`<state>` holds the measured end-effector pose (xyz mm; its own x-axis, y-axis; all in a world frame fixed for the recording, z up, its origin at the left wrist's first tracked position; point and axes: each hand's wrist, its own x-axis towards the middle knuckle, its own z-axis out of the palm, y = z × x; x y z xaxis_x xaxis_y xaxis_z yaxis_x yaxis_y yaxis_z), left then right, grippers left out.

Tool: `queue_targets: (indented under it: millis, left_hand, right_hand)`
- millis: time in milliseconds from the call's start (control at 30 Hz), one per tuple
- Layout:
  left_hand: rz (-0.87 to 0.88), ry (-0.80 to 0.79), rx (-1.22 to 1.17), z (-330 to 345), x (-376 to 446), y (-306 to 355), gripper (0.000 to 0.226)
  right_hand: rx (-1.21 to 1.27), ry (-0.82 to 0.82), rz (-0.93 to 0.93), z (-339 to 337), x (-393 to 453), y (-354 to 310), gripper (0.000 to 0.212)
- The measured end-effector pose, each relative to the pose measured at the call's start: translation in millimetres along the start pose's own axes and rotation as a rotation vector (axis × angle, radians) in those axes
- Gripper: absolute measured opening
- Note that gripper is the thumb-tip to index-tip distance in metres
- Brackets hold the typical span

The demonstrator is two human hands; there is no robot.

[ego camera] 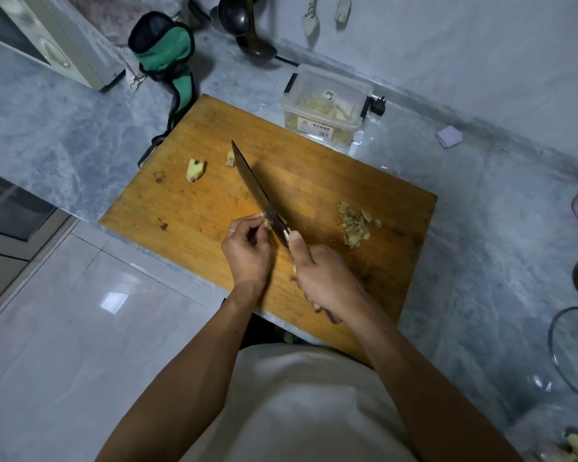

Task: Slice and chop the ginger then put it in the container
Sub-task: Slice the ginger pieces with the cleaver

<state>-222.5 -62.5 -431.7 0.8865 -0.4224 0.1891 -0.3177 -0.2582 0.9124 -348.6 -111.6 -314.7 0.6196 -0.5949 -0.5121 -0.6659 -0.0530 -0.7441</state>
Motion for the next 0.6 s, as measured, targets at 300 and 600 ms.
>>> queue_targets:
  millis: [300,600]
  left_hand:
    - [-0.003,0.009,-0.001,0.9,0.0,0.1,0.008]
    - [0.010,-0.002,0.024,-0.4,0.1,-0.6,0.012]
  right_hand:
    - [-0.025,-0.011,-0.006,2.2,-3.4,-4.4,0.065]
    - [-0.052,0.002,0.026,3.9,3.5,-6.8,0.070]
